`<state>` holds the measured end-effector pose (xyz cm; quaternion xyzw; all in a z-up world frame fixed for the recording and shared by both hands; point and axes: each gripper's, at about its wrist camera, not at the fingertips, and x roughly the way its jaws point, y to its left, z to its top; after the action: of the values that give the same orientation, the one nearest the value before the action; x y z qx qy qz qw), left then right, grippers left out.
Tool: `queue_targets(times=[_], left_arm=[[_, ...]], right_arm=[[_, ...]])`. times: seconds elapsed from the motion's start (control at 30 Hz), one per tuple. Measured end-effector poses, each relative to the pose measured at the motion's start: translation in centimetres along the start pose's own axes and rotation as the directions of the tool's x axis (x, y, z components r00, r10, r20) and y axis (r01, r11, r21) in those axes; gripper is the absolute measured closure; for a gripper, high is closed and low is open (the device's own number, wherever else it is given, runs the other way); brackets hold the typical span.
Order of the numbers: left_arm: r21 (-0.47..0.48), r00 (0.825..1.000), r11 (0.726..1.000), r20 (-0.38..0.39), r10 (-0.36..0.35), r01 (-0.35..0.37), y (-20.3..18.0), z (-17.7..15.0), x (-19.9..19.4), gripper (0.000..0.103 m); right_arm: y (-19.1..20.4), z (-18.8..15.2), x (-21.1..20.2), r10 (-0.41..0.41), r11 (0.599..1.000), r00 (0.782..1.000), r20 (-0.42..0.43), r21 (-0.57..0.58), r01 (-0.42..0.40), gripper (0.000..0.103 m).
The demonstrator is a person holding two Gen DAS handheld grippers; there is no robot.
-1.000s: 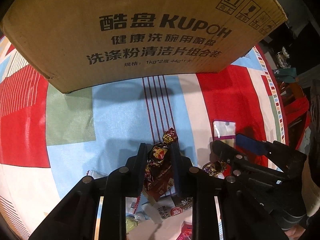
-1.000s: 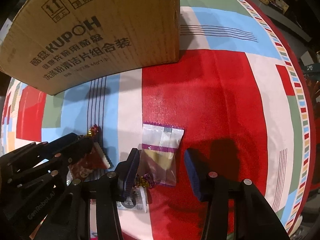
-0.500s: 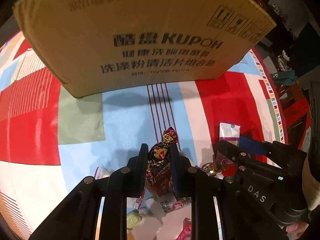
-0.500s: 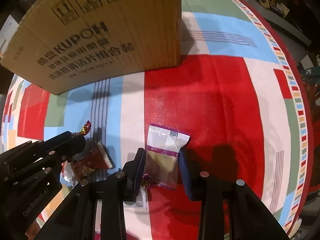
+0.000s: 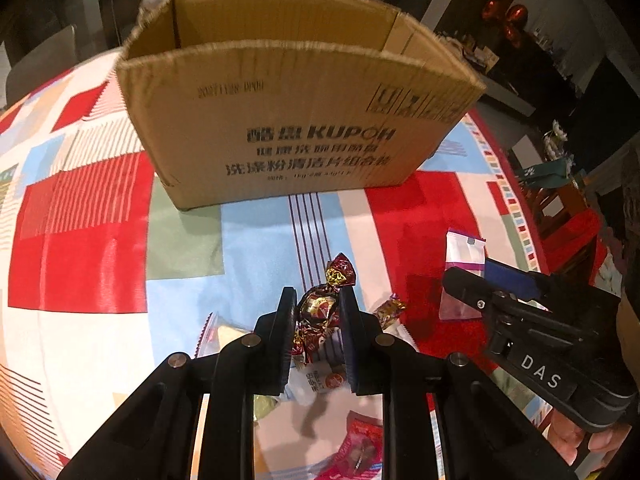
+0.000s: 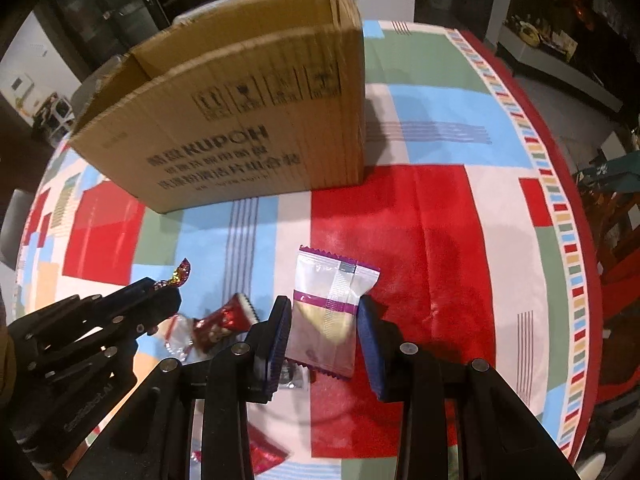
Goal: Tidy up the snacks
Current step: 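Carry both snacks into the box and open both tools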
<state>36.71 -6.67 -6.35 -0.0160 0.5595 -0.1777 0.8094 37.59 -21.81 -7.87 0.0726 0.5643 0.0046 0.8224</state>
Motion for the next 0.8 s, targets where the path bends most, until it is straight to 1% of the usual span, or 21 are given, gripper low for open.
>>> queue_targets(times=[0.33,0.5,0.8], left_arm=[[0.012,0.995,1.000,0.101,0.009,-0.011,-0.6,0.1,-4.8,0.081],[0.021,0.986,1.000,0.165,0.013,-0.017,-0.8,0.6,-7.6,0.081],[0.039,0.970,0.999,0.243,0.013,-0.024,-1.4,1.8,-11.2,0.081]], right_arm=[[0.8,0.4,-4.8,0.059,0.998,0.993,0.100,-0.033,-0.056,0.068],[1.0,0.9,-6.8,0.087,0.996,0.985,0.146,-0.036,-0.083,0.068],[1.4,2.5,-10.3,0.109,0.994,0.969,0.220,-0.051,-0.101,0.068]])
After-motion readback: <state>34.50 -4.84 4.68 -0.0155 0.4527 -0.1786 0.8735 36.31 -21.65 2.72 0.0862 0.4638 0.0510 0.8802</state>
